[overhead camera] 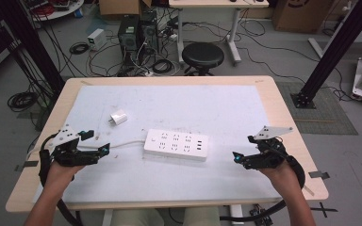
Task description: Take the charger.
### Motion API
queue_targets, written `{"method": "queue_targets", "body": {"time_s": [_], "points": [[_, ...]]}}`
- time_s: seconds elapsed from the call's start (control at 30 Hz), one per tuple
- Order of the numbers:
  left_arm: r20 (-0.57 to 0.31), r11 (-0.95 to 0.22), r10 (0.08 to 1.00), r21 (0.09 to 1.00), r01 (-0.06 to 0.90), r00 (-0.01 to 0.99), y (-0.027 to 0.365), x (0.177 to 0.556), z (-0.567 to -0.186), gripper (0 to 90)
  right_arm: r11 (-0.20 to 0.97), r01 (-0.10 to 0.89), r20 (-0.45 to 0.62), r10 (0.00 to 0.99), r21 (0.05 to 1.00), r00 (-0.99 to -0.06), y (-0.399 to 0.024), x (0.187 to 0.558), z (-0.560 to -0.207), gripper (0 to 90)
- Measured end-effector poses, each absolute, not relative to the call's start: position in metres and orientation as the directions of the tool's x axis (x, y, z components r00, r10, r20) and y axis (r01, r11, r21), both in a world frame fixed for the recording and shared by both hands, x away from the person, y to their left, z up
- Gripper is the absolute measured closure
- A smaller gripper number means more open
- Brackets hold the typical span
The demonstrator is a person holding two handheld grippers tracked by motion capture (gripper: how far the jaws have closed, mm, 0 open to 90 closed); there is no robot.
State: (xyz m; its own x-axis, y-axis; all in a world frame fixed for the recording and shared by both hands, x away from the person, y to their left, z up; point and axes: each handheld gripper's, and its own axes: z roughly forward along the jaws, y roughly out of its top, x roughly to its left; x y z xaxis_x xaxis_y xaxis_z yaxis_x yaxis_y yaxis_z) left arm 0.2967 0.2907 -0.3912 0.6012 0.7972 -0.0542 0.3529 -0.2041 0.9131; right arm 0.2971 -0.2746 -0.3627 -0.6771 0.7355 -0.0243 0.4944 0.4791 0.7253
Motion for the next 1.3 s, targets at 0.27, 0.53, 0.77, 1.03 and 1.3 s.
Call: {"method": "queue_targets", "body": {"time_s": [0.27,0.53,0.77,1.03,1.3], "points": [[-0.066,-0.191,0.774,0.924,0.332,0.629,0.289,0.308,-0.384,15.2,0.468,0.489,-0.020,0.737,0.736,-0.676,-0.277,0.299,-0.358,17.2],[-0.016,-0.246,0.730,0.927,0.284,0.683,0.282,0.337,-0.358,15.2,0.475,0.486,-0.025,0.734,0.733,-0.679,-0.273,0.307,-0.356,17.2],[0.036,-0.312,0.694,0.915,0.256,0.719,0.275,0.364,-0.340,15.3,0.488,0.483,-0.032,0.727,0.727,-0.686,-0.272,0.310,-0.351,17.2],[0.032,-0.361,0.663,0.889,0.282,0.748,0.272,0.403,-0.342,15.5,0.493,0.494,-0.026,0.726,0.716,-0.687,-0.270,0.316,-0.352,17.2],[-0.023,-0.345,0.684,0.871,0.351,0.729,0.283,0.436,-0.366,15.6,0.482,0.504,-0.016,0.734,0.716,-0.679,-0.273,0.320,-0.350,17.2]]}}
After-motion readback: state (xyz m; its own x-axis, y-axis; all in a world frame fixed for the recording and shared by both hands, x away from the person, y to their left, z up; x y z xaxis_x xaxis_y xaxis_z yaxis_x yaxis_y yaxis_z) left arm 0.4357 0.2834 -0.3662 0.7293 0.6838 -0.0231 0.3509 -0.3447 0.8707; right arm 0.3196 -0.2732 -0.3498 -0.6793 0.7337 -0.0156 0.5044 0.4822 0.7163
